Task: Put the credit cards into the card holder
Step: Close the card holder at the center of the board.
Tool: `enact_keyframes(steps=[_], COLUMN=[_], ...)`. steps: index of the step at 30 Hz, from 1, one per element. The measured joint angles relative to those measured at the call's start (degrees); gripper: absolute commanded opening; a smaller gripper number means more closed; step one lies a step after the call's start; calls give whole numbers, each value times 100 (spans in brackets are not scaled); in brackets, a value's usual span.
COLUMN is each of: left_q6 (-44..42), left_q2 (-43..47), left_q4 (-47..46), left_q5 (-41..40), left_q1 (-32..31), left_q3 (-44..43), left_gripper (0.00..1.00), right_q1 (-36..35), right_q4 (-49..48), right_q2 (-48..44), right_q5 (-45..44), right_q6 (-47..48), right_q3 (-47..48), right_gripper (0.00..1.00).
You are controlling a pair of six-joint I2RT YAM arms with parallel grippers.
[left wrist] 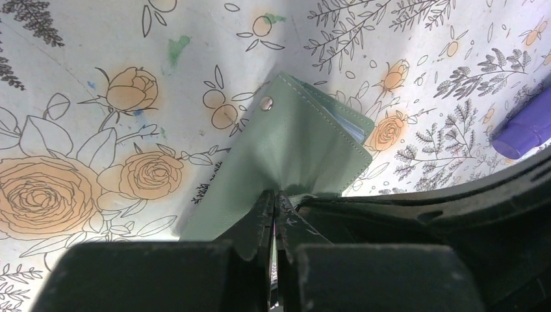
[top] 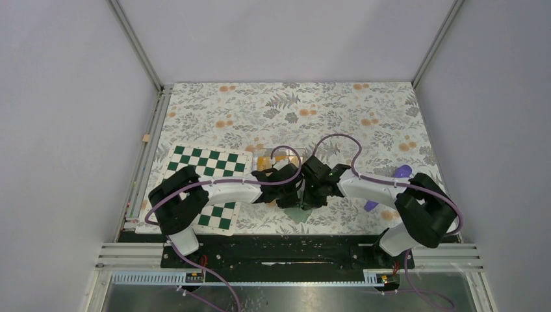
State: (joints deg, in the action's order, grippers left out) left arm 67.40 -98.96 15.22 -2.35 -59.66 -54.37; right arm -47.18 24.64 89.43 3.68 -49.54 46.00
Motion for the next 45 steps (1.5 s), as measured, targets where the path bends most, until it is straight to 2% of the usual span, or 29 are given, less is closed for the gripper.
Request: enact_keyframes(steps=[12, 18, 24, 33, 38, 45], left_q6=[-188, -525, -632, -614, -625, -588], left_q2=[90, 85, 264, 584, 291, -11], left_q4=[-144, -175, -420, -970, -1185, -1368], left_q5=[-7, 35, 501, 1580, 2055, 2387], left_q1=[-24, -85, 35, 439, 431, 442], left_q3=[46, -42, 63, 529, 527, 525], left_gripper=[0, 26, 39, 37, 28, 37], right_q1=[-249, -236, -225, -184, -74, 87], right_q4=[-776, -844, -769, -874, -898, -1056], right_q2=[-800, -1095, -1285, -1233, -1211, -1287], right_q5=[-424, -522, -612, -533, -389, -153], right_q6=[214, 330, 385, 387, 380, 356], right_q3=[-664, -863, -1034, -1060, -1062, -1198], right_gripper=[0, 0, 0, 0, 0, 0])
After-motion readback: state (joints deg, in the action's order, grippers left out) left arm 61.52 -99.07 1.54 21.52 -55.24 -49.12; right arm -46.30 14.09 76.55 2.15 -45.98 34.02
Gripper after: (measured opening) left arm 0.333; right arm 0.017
